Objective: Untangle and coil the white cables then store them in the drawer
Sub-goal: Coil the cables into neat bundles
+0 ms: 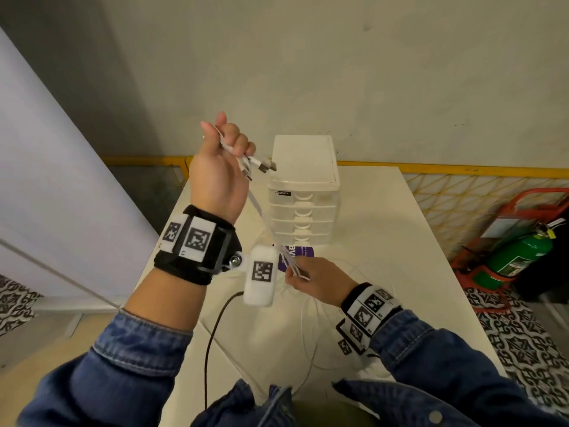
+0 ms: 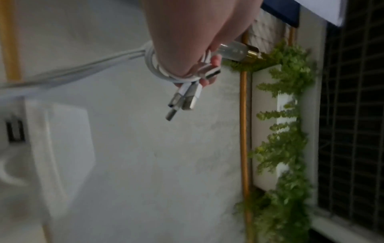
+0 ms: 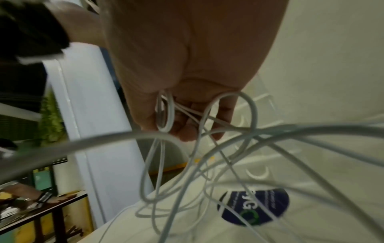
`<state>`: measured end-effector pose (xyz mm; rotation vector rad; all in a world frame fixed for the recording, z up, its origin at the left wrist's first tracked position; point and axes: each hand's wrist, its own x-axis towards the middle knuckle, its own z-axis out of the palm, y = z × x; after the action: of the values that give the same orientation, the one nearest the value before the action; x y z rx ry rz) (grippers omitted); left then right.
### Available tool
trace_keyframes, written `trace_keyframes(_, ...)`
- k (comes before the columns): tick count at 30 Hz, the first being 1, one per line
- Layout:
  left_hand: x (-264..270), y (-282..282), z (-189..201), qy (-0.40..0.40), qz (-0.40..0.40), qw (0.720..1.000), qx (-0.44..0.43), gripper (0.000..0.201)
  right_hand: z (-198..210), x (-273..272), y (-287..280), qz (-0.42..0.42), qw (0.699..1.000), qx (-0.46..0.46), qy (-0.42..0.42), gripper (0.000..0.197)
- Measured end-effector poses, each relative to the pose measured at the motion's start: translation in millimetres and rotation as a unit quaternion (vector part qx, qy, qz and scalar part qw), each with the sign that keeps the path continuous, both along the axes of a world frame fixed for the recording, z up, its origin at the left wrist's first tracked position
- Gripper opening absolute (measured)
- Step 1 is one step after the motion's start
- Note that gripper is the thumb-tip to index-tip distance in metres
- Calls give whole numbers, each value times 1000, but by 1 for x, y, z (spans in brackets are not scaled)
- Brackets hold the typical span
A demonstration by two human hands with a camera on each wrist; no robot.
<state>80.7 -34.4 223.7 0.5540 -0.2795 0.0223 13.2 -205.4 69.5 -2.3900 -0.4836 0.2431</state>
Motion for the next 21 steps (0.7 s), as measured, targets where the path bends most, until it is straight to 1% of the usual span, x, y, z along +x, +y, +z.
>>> trace_keyframes(1, 4, 1, -4, -7, 51, 997, 60, 27, 5, -2, 3, 14, 1000, -12, -3, 11)
trace_keyframes(2, 6, 3, -10, -20, 105, 984, 141, 24, 10, -3, 4, 29, 1000, -8, -3, 7)
trace_keyframes(3, 6, 4, -16, -43, 158, 956, 242, 20, 17, -4, 6, 43, 999, 7, -7, 4)
trace_keyframes(4, 5, 4, -22, -73, 199, 911, 353, 17, 24, -5, 7, 56, 998, 27, -15, 8)
trace_keyframes(5, 3, 4, -28, -105, 219, 854, 460, 14, 30, -6, 8, 64, 997, 43, -24, 11)
trace_keyframes(6, 2, 4, -34, -135, 211, 790, 560, 11, 37, -7, 8, 67, 996, 60, -30, 11)
trace_keyframes(7, 0, 5, -40, -156, 175, 728, 645, 13, 44, -8, 7, 64, 994, 77, -34, 10)
trace_keyframes(8, -1, 6, -46, -160, 121, 679, 706, 23, 49, -8, 5, 58, 993, 97, -38, 8)
trace_keyframes(9, -2, 8, -51, -147, 61, 651, 743, 33, 54, -7, 2, 50, 991, 120, -39, 4)
trace_keyframes(10, -4, 9, -55, -122, 3, 639, 760, 41, 57, -5, -3, 39, 988, 146, -38, 1)
trace_keyframes(12, -13, 11, -57, -79, -108, 639, 757, 45, 59, 1, -16, -9, 979, 201, -38, 12)
trace_keyframes(13, -19, 10, -56, -72, -162, 635, 752, 46, 58, 5, -23, -39, 974, 222, -35, 17)
trace_keyframes(14, -26, 7, -55, -75, -211, 625, 748, 43, 56, 7, -28, -60, 970, 233, -31, 20)
trace_keyframes(15, -31, 4, -56, -82, -253, 615, 743, 36, 54, 10, -33, -72, 969, 233, -25, 21)
trace_keyframes(16, -35, 1, -58, -90, -277, 609, 737, 28, 51, 13, -36, -79, 969, 233, -18, 19)
trace_keyframes(17, -35, -1, -61, -92, -284, 609, 735, 22, 48, 15, -40, -91, 967, 239, -15, 16)
trace_keyframes(18, -34, -1, -64, -86, -279, 616, 732, 20, 46, 16, -43, -112, 961, 251, -20, 13)
trace_keyframes(19, -33, 0, -66, -73, -271, 631, 723, 21, 42, 18, -47, -141, 955, 260, -33, 11)
trace_keyframes(21, -30, 3, -71, -47, -255, 664, 701, 34, 35, 23, -57, -207, 944, 244, -78, 6)
